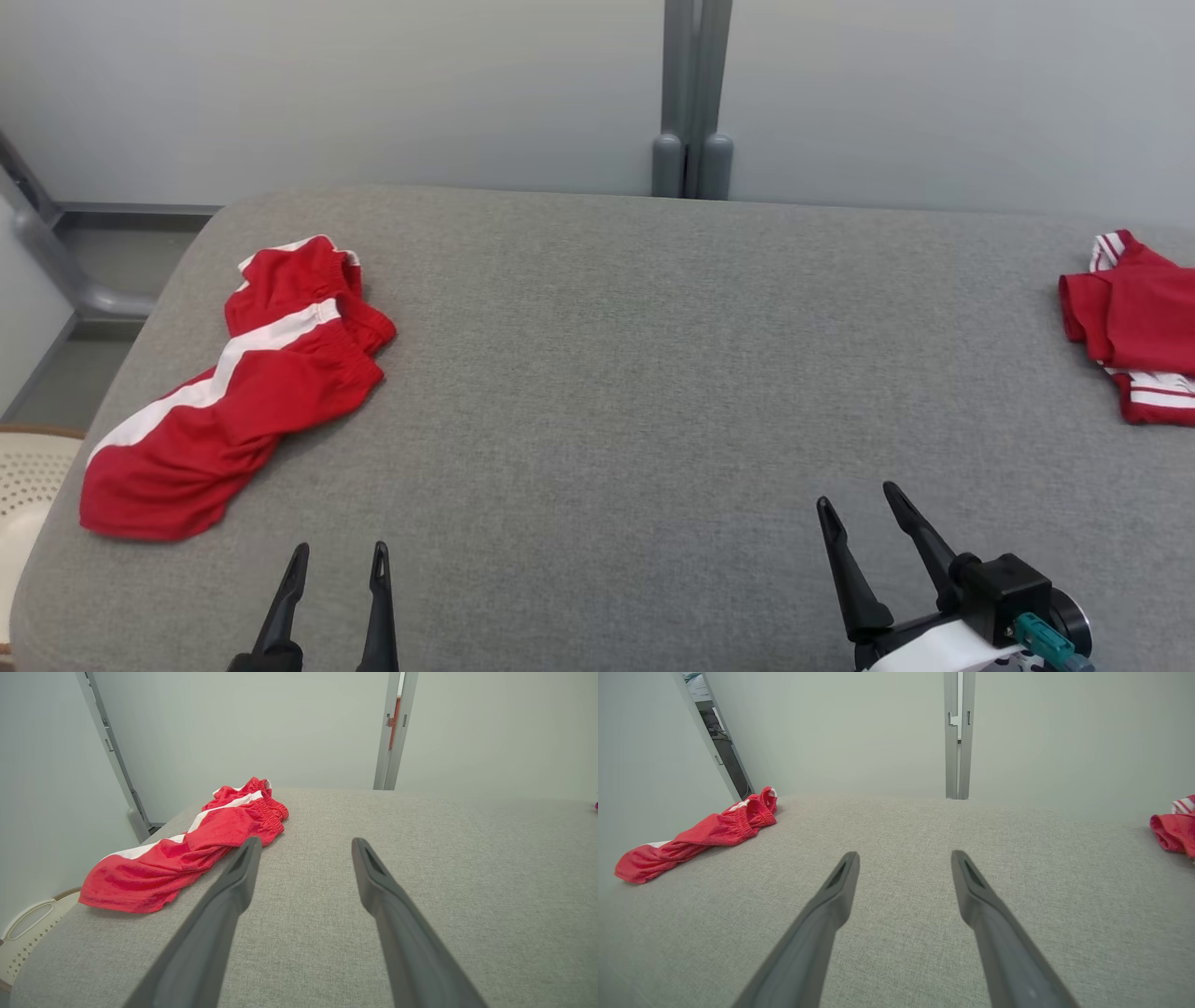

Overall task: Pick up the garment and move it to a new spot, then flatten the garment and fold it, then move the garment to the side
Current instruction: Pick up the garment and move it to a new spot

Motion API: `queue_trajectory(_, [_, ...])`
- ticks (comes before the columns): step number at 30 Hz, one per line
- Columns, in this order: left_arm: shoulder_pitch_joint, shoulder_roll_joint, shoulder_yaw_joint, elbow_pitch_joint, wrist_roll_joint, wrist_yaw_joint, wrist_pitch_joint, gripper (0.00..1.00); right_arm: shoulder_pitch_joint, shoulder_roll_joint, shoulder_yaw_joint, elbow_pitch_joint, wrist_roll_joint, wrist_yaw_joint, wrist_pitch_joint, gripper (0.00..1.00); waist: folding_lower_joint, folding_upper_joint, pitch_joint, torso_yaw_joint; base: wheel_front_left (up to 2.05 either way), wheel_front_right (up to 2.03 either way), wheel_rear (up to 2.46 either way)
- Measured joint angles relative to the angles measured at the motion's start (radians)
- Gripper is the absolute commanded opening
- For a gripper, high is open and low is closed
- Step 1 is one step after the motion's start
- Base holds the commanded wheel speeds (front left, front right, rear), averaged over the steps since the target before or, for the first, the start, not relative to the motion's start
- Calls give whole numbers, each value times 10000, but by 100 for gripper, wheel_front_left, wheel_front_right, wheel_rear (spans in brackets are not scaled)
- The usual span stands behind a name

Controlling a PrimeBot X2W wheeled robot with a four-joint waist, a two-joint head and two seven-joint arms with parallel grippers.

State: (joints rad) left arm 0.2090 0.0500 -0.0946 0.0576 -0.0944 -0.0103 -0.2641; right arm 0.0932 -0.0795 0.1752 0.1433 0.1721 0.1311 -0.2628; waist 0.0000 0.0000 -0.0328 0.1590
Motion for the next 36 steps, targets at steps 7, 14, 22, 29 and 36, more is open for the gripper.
queue_trajectory(7, [121, 0, 165, -17, 13, -4, 0, 100, 53, 4, 81, 25, 19, 0, 0, 100, 0, 0, -51, 964, 0, 0, 0])
queue_trajectory(14, [244, 0, 261, -58, 113, -46, 0, 100, 77, 35, 148, 40, 38, 0, 0, 100, 0, 0, -128, 1802, 0, 0, 0])
queue_trajectory(22, [325, 2, 364, -142, 163, -46, 0, 100, 132, 79, 236, 46, 50, 0, 0, 100, 0, 0, -224, 2251, 0, 0, 0])
queue_trajectory(29, [328, 2, 420, -226, 161, 13, 0, 100, 148, 6, 224, 27, 50, 0, 0, 100, 1, 0, -116, 2182, 0, 0, 0])
queue_trajectory(36, [-86, 2, 516, -731, 119, 293, 0, 100, 71, -311, 121, -151, -15, 0, 0, 100, 0, 0, 346, 2073, 0, 0, 0])
